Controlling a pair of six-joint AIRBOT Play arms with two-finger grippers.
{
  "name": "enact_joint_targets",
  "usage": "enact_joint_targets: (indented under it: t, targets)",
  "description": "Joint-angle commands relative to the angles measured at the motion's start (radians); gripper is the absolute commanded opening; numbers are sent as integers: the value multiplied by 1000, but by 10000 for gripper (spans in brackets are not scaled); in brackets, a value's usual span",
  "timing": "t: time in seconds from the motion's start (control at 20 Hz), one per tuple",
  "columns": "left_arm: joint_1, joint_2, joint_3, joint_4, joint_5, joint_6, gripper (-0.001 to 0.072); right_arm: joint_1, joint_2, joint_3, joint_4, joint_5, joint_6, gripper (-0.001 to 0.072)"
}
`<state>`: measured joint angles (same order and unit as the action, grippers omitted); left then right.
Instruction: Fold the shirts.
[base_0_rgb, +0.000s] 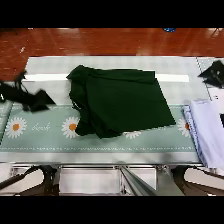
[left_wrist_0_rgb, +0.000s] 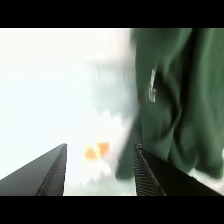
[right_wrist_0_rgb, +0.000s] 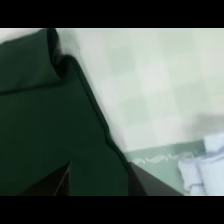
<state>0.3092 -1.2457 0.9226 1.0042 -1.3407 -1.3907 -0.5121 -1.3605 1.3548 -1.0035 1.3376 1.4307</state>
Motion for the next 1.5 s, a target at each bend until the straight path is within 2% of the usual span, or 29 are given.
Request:
enact_joint_targets:
  t: [0.0, 0.15, 0.3, 0.4, 0.6, 0.8, 0.95, 1.0, 1.1, 1.2, 1.35, 1.45]
  targets:
    - [14, 217, -423, -225, 106, 90, 507, -32, 177, -339, 159, -143, -116, 407]
    - [9, 348, -587, -272, 113, 98, 507, -32, 259, -498, 253, -171, -184, 407]
    - [1, 443, -703, -278, 178, 32, 507, -32, 303, -570, 253, -171, -212, 407]
    - [-40, 451, -755, -338, 233, 46, 507, -32, 307, -591, 254, -167, -213, 407]
    - [-229, 443, -812, -507, 444, 78, 506, -26, 307, -618, 269, -167, -212, 407]
    - [-444, 434, -812, -588, 718, 69, 506, -26, 307, -618, 272, -163, -197, 407]
    - [-586, 386, -811, -648, 839, 69, 502, -26, 307, -618, 281, -161, -191, 407]
    - [-613, 367, -809, -650, 855, 70, 437, -26, 307, -617, 288, -161, -190, 407]
    - [-608, 340, -800, -649, 861, 88, 25, -29, 307, -616, 290, -166, -190, 407]
    - [-555, 346, -770, -642, 818, 110, 18, -53, 307, -616, 237, -155, -187, 407]
    - [-448, 346, -703, -638, 692, 180, 19, -79, 307, -625, -18, -84, -79, 407]
    - [-406, 346, -673, -638, 653, 192, 19, -78, 307, -664, -75, -21, -51, 407]
